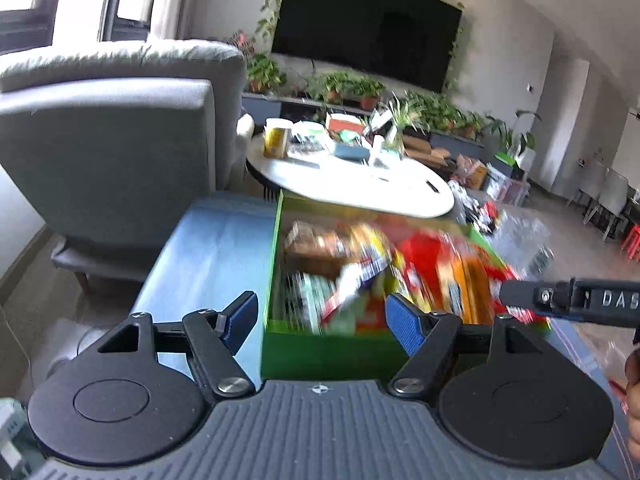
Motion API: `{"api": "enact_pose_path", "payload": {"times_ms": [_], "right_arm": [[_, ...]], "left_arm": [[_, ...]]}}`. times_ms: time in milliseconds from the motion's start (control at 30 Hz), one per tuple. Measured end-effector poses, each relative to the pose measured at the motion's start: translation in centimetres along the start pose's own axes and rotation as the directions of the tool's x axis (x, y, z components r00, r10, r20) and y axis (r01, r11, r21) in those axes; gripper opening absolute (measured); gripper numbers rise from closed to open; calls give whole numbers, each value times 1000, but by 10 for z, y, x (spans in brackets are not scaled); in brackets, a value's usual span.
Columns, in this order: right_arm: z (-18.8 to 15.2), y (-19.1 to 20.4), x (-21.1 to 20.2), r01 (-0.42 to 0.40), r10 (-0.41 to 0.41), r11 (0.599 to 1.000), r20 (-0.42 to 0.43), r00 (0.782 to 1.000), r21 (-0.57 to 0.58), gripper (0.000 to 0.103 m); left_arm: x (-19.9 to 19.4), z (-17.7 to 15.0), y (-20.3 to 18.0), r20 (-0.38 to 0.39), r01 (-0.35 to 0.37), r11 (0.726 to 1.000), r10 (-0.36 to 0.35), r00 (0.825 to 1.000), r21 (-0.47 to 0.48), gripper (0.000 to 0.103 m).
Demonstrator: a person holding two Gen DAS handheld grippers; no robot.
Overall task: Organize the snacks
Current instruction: 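Withdraw both tools from the box toward the remaining loose snacks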
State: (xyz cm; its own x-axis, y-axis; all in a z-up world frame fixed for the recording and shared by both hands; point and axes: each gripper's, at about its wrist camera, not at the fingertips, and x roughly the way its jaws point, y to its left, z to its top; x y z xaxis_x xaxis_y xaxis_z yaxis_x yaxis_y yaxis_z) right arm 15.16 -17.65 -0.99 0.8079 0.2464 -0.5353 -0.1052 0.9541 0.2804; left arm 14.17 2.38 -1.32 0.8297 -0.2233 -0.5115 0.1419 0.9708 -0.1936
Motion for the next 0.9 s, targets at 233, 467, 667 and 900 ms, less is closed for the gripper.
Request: {"api": "enact_pose_path", "payload": {"times_ms": [233, 467, 667, 900], "right_arm": [[-24, -9, -12, 3, -1, 999, -46, 999, 41, 84], [-40, -22, -15, 11, -4, 997, -78, 997, 79, 84], [-50, -35, -15, 11, 0, 993, -94, 996, 121, 84], [-56, -42, -12, 17, 0, 989, -115, 993, 150, 84]], "left_arm": [[-3, -39, -16, -93, 12, 998, -6, 996, 66, 68], [5, -57, -20, -147, -19, 997, 29, 989, 68, 68], [15, -64, -32, -177, 2, 992, 20, 984, 123, 68], [28, -70, -54, -213, 79, 981, -41, 976, 174, 68]]}}
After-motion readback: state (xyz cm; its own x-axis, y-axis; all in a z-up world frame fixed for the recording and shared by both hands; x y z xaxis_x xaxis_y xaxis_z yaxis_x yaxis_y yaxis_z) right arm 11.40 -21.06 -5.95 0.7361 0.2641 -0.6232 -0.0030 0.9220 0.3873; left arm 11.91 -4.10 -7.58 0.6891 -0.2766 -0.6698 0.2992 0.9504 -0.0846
